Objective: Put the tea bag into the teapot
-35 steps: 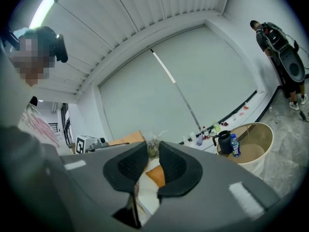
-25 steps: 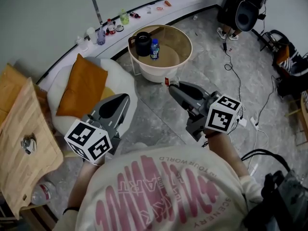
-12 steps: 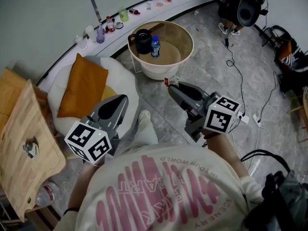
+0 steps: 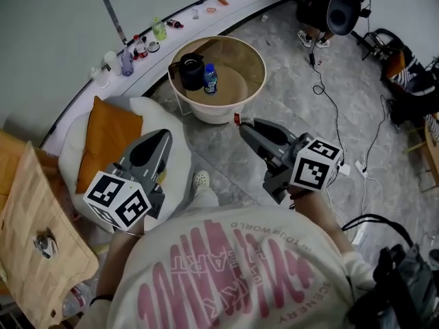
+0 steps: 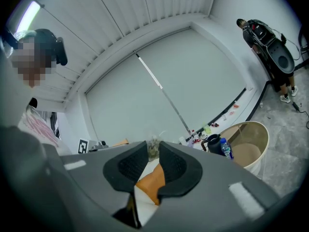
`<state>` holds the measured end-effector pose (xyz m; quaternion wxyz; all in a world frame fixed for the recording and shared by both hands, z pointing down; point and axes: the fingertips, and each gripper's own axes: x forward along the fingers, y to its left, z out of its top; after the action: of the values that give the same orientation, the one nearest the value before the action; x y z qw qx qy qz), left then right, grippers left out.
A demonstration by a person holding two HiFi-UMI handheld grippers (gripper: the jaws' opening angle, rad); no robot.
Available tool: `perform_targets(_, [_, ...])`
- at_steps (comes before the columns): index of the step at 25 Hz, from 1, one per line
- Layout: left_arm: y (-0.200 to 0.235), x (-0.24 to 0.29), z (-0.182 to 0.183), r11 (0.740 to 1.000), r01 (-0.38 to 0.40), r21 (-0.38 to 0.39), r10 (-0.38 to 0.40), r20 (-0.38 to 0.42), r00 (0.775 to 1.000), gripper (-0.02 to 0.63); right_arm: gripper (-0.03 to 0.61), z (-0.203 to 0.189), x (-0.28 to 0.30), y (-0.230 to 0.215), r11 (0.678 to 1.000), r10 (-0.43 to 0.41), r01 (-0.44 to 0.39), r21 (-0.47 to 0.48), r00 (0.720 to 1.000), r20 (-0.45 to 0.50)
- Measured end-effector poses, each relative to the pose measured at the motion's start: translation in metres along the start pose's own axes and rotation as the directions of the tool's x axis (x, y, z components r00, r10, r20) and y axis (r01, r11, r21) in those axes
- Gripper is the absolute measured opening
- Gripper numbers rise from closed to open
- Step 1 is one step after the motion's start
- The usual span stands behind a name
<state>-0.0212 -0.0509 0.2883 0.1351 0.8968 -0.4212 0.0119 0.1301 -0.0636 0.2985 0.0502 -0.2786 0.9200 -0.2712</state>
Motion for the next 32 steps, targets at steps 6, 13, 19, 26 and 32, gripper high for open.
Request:
perform_targets(6, [0.045, 0.038, 0.015, 0.999, 0.018, 0.045, -0.016, -0.043, 0.999, 0.02, 0.074, 0.029, 0.036, -0.032, 1.0, -0.024, 0.023, 0.014, 0.999, 0.022])
perform_targets(13, [0.093, 0.077, 0.045, 0.995, 0.063, 0.079, -0.058, -0.069, 0.996, 0.02, 0.074, 0.064, 0.08, -0.063, 0.998, -0.057, 0.056, 0.03, 0.997, 0.059])
perform_targets(19, [0.143, 0.107, 0.062, 0.992, 0.107, 0.071, -0.101, -0.08, 0.992, 0.02, 0.074, 0.088, 0.115, -0.089, 0.992, -0.119, 0.115, 0.042, 0.989, 0.084])
perform_targets(26, [0.175, 0.14, 0.071, 0.985, 0.152, 0.077, -0.147, -0.071, 0.987, 0.02, 0.074, 0.101, 0.138, -0.111, 0.986, -0.164, 0.164, 0.005, 0.984, 0.064])
perform_targets(32, [0.18, 0.14, 0.06, 0.985, 0.164, 0.061, -0.158, -0.084, 0.984, 0.02, 0.074, 0.101, 0.149, -0.115, 0.988, -0.157, 0.157, -0.004, 0.986, 0.051])
